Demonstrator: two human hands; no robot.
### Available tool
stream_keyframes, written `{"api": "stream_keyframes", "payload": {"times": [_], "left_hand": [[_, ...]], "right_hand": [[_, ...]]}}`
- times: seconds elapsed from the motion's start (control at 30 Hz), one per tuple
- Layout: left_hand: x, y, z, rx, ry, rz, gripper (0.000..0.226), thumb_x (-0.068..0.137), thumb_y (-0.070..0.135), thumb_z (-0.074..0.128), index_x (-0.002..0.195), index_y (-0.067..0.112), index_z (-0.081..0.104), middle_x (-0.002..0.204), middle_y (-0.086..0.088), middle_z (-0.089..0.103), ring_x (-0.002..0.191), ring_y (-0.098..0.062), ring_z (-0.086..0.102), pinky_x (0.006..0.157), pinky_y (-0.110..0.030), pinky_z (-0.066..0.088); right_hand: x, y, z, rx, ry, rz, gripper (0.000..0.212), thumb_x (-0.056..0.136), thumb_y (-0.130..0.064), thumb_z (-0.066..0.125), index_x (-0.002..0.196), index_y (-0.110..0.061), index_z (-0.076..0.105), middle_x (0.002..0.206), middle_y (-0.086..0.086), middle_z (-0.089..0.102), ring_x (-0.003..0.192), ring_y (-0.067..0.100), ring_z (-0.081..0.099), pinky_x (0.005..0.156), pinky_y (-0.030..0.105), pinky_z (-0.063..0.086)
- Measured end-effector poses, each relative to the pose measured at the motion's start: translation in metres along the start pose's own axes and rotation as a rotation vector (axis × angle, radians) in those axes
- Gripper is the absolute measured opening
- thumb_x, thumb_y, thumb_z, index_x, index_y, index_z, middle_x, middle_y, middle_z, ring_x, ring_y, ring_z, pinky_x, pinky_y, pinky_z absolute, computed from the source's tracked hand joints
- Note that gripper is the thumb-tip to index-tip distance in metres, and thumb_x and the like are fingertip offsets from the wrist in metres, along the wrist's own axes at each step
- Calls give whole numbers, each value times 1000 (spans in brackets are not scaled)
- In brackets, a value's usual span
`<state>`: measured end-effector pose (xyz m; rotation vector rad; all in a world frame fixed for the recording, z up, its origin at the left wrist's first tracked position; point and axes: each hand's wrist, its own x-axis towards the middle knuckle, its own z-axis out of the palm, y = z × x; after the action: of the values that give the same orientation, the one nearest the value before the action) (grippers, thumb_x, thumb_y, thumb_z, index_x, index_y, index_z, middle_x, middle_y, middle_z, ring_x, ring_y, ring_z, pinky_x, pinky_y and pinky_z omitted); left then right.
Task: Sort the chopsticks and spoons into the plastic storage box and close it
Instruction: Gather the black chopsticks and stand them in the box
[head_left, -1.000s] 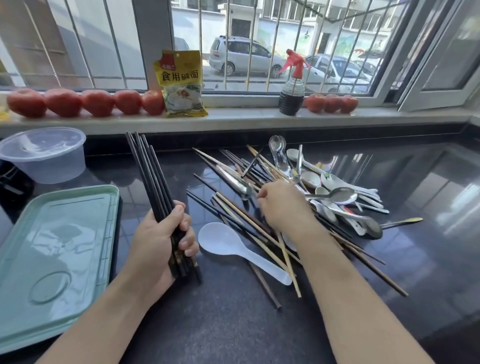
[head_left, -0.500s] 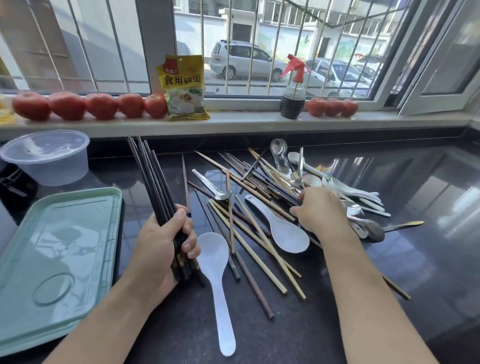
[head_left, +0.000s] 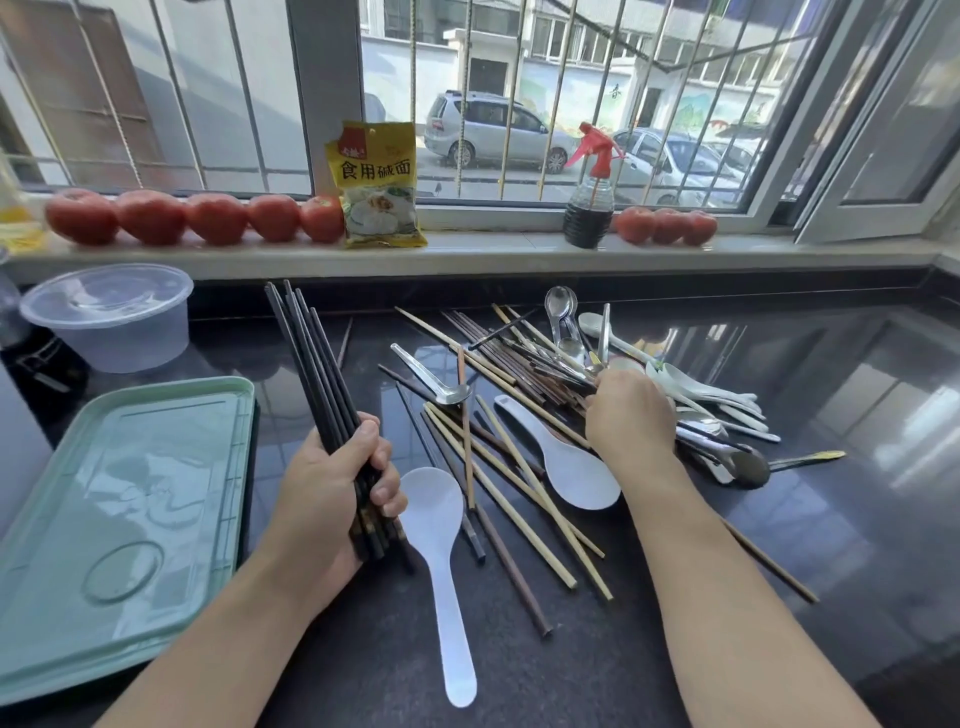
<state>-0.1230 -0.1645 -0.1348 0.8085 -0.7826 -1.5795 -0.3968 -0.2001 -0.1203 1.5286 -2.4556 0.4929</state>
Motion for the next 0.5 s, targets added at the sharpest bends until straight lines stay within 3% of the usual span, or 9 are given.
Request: {"api": "stream_keyframes", "payload": {"times": [0.1, 0.23, 0.37, 0.5], "left_hand": [[0, 0, 0, -3, 4, -6, 11, 106, 11, 50, 95, 14, 48, 67, -2, 44, 47, -15, 34, 40, -26, 34], [0, 1, 0, -12, -3, -9, 12, 106, 11, 50, 94, 15, 48, 67, -1, 45, 48, -15, 35, 40, -26, 35], [-1, 3, -1, -23, -8, -11, 12, 105, 11, 51, 94, 14, 48, 68, -1, 45, 48, -15, 35, 41, -26, 35], [0, 6, -3, -34, -5, -7, 9, 105, 12, 51, 96, 14, 50, 71, -3, 49, 49, -15, 36, 41, -27, 36]], "right_hand": [[1, 5, -2, 73, 14, 29, 15, 90, -8, 65, 104, -9, 59, 102, 9, 61, 96, 33, 60, 73, 36, 41], [-3, 15, -14, 71, 10, 32, 10, 92, -5, 56, 94, -15, 56, 94, 11, 64, 85, 32, 55, 70, 34, 38], [-9, 15, -33, 139, 1, -31, 15, 99, -13, 50, 85, -13, 47, 79, 7, 51, 84, 35, 55, 69, 37, 37], [-14, -2, -45, 546, -85, -138, 24, 103, -15, 45, 82, -7, 53, 68, 1, 50, 63, 19, 44, 56, 36, 32]]}}
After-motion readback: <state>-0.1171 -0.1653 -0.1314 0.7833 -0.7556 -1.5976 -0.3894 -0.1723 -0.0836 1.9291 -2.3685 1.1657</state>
